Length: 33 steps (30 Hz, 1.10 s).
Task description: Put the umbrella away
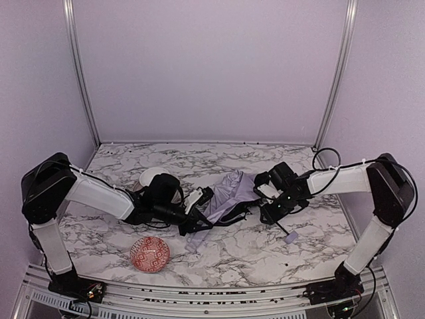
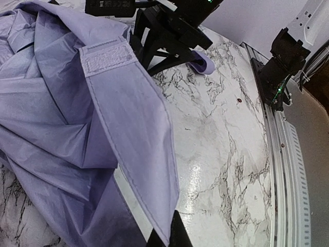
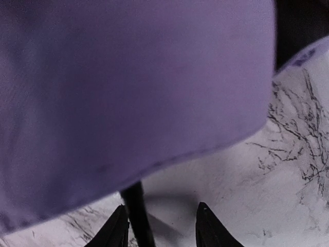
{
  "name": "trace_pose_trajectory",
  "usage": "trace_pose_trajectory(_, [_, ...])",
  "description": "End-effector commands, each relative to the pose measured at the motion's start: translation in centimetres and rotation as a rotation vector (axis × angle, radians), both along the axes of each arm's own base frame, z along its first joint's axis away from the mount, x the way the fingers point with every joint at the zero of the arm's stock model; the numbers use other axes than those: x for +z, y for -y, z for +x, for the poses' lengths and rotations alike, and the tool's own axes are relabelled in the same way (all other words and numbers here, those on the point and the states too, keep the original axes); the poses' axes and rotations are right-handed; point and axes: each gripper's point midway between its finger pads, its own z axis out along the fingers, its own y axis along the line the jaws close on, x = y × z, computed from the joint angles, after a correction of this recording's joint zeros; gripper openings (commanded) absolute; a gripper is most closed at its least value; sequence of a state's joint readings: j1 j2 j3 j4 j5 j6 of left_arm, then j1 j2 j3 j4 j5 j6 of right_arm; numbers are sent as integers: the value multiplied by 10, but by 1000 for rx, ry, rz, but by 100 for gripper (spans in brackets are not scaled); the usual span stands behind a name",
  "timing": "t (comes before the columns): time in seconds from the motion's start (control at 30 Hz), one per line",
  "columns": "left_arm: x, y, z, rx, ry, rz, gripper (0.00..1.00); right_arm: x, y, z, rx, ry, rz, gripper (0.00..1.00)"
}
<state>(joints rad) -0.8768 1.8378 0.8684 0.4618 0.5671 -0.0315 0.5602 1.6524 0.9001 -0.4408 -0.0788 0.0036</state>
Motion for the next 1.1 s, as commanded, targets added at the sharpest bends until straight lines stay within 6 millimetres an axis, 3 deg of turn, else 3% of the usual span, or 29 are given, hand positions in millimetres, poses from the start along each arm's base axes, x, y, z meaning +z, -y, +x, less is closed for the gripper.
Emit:
trace_pose_trajectory(0.0, [10,-8,-4,-22,29,33,0,2,-4,22,-18,75,-11,35])
trace_pose_trajectory(0.17, [10,-20,-11,-41,48,77,0,10,0,32,11,109,-19,2])
trace_pose_trajectory(0.23, [11,-25,-15,-57,57,97,0,26,-1,40,32,149,8,0])
trace_pose_trajectory(0.33, [12,-32,-21,-92,81,136,0,67,-1,57,56,265,88,0])
trace_pose_trajectory(0.43, [7,-41,-23,-107,98,184,0,123,-10,65,152,424,194,0])
trace_pose_trajectory(0.5, [10,-43,-22,-110,123,193,0,160,-17,58,240,522,263,0])
trace_pose_trajectory(0.63, [21,-44,-20,-128,203,183,0,211,-22,28,425,654,334,0])
trace_pose_trajectory(0.9, [36,-31,-19,-214,315,112,0,277,-20,-24,601,830,402,0])
trace_pose_trajectory(1.07, [40,-21,-1,-209,435,96,0,310,-24,-52,698,930,477,0])
